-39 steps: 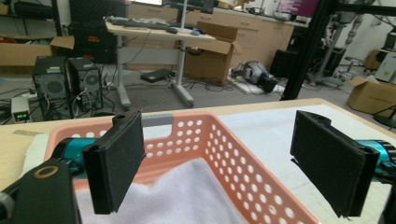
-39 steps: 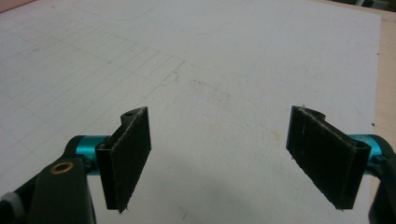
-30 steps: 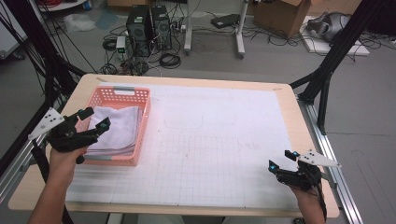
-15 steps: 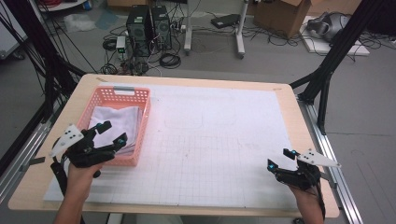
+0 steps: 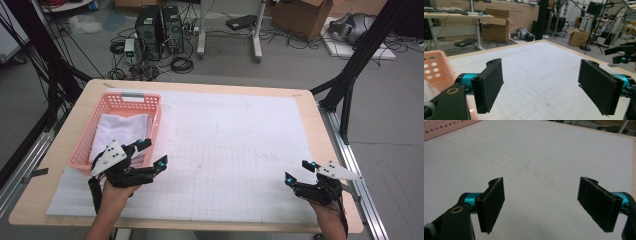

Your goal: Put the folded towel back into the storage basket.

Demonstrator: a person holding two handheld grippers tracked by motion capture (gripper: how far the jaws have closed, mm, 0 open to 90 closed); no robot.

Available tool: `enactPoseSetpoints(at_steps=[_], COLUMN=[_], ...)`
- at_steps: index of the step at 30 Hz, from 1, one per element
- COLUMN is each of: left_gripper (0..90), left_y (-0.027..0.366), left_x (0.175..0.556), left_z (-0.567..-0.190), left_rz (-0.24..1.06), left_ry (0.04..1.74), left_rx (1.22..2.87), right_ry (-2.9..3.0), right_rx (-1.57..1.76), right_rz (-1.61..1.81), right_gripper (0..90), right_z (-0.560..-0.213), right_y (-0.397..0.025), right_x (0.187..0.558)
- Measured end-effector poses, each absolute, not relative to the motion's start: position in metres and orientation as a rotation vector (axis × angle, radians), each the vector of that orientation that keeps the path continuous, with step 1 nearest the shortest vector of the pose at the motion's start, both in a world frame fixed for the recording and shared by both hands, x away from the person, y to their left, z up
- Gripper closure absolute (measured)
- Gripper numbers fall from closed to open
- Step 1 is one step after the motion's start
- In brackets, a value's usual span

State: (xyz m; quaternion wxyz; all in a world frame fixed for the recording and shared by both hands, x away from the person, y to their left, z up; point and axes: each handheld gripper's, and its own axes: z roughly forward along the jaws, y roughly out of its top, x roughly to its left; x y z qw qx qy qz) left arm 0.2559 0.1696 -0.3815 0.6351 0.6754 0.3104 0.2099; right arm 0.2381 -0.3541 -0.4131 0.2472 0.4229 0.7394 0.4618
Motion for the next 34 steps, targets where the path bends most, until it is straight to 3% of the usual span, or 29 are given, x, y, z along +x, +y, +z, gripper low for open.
enactPoseSetpoints(at_steps=[13, 34], left_gripper=[20.2, 20.2], left_y=[0.131, 0.121], left_x=[0.258, 0.259], left_z=[-0.391, -0.406], left_rz=[0.445, 0.417], left_ry=[0.657, 0.653], left_rx=[1.601, 1.644], right_ry=[2.016, 2.023], right_rx=[1.150, 1.155], right_rz=[1.253, 1.253], right_gripper=[20.7, 20.7], right_z=[-0.414, -0.415], right_y=[-0.354, -0.353], right_x=[0.237, 0.240])
